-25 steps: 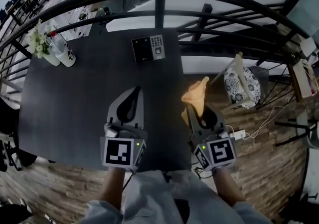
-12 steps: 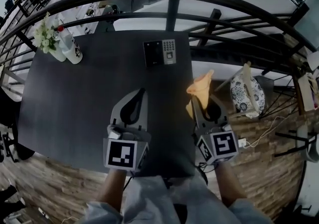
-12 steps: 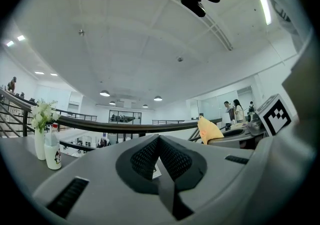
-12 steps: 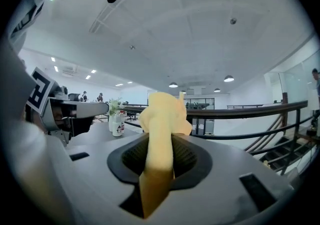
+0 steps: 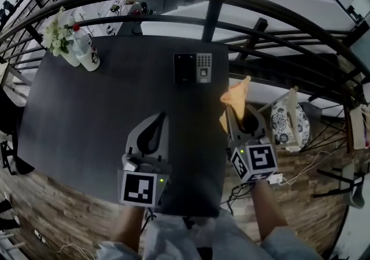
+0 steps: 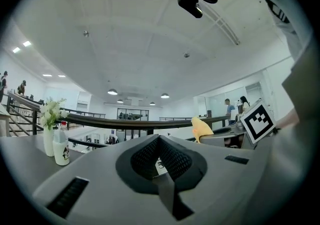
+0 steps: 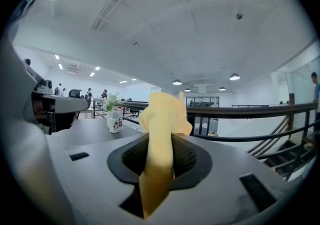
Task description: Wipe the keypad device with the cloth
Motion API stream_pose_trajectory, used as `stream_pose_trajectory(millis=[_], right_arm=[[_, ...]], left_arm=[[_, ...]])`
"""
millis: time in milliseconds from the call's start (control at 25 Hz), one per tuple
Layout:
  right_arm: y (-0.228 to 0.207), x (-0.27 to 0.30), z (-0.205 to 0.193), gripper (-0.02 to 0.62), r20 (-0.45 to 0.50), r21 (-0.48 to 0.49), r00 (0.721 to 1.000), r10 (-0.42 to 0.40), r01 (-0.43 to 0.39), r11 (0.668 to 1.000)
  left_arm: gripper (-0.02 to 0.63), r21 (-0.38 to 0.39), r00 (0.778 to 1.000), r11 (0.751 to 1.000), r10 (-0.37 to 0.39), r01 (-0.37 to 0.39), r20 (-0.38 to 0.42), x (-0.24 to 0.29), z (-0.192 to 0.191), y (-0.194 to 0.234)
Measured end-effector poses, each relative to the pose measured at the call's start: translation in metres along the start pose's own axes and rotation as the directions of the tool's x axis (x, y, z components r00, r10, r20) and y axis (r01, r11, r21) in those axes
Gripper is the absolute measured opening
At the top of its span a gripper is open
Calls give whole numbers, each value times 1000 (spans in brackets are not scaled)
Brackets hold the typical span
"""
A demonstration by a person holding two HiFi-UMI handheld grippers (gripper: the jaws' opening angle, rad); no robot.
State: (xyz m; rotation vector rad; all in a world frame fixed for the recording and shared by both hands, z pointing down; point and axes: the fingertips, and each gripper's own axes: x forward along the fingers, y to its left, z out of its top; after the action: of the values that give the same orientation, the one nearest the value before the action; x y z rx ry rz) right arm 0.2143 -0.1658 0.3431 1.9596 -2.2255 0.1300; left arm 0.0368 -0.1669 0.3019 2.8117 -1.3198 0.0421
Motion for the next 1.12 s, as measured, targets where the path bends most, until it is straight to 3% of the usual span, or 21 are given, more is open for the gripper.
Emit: stream_pose_trajectory(millis=[640,1120], right_arm=[[-27,103,-26,101,-57,-37,994,92,-94,995],[-31,170,-62,101,-137,-96,988,68,-82,992]], left_arm=[[6,-3,988,989,150,-150,-33,8,-5,13],[7,14,978,980,199,-199,-60,20,-21,34]])
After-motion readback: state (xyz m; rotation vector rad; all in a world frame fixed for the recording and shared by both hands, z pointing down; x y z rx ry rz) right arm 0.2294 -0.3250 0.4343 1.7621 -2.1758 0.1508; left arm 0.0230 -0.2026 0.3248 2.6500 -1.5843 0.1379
